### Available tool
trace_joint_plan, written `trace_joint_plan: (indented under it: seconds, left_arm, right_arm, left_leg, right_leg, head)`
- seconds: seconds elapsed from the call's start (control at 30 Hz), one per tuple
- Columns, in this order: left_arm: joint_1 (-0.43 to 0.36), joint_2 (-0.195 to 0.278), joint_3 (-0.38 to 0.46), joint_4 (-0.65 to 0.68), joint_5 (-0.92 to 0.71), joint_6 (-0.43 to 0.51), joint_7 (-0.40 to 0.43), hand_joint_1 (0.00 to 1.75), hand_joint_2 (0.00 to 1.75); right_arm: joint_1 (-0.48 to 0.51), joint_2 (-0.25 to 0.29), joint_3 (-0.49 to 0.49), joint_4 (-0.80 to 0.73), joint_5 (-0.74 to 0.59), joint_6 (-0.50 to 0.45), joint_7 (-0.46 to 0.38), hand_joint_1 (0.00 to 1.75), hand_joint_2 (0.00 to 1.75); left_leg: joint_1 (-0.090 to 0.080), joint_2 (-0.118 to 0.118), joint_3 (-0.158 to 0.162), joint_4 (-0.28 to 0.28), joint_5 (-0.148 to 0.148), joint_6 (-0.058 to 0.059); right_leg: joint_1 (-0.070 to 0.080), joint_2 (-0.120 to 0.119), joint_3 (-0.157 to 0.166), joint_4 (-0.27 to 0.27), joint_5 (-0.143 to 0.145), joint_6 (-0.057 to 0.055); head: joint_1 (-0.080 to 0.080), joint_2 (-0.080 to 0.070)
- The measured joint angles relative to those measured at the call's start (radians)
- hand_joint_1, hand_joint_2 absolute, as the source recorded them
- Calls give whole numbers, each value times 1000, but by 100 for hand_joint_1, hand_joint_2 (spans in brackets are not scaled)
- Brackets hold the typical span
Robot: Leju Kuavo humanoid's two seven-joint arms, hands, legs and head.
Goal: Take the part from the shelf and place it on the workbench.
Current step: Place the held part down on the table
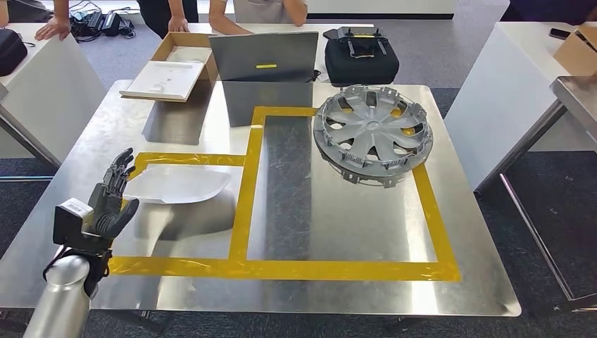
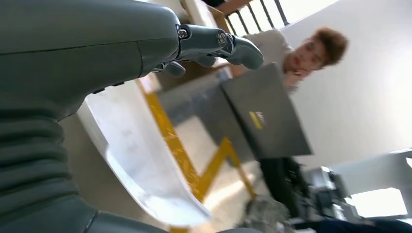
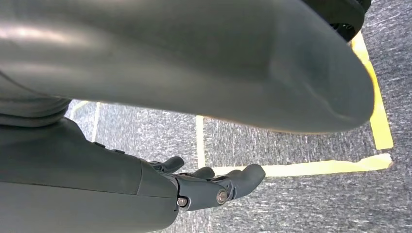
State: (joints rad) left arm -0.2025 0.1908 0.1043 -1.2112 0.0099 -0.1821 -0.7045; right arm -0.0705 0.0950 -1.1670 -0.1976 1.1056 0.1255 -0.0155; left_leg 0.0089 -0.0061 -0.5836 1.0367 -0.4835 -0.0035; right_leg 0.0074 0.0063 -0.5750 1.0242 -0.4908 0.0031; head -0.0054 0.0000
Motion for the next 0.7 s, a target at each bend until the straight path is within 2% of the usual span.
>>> trace_joint_plan:
  seconds: [0.1, 0.27, 0.53, 0.7]
  left_arm:
    - [22, -33, 29, -123, 75, -82, 0, 0, 0]
    - [53, -70, 55, -244, 99, -112, 0, 0, 0]
    - [117, -87, 68, -336, 108, -152, 0, 0, 0]
    - [133, -87, 72, -355, 104, -156, 1, 0, 0]
  right_arm:
    - [1, 0, -2, 0, -2, 0, -1, 0, 0]
    - [0, 0, -2, 0, -1, -1, -3, 0, 0]
    - [1, 0, -2, 0, 4, 1, -13, 0, 0]
    - [1, 0, -2, 0, 7, 6, -17, 0, 0]
  left_leg:
    - [0, 0, 0, 0, 0, 0]
    - [0, 0, 1, 0, 0, 0]
    - [-5, 0, 1, 0, -2, 2]
    - [-10, 0, 1, -1, -1, 11]
  right_leg:
    - [0, 0, 0, 0, 0, 0]
    - [0, 0, 0, 0, 0, 0]
    - [-7, 0, 1, -1, 1, 3]
    - [-12, -1, 2, -3, 3, 12]
  head:
    - [0, 0]
    - [0, 0]
    - [0, 0]
    - [0, 0]
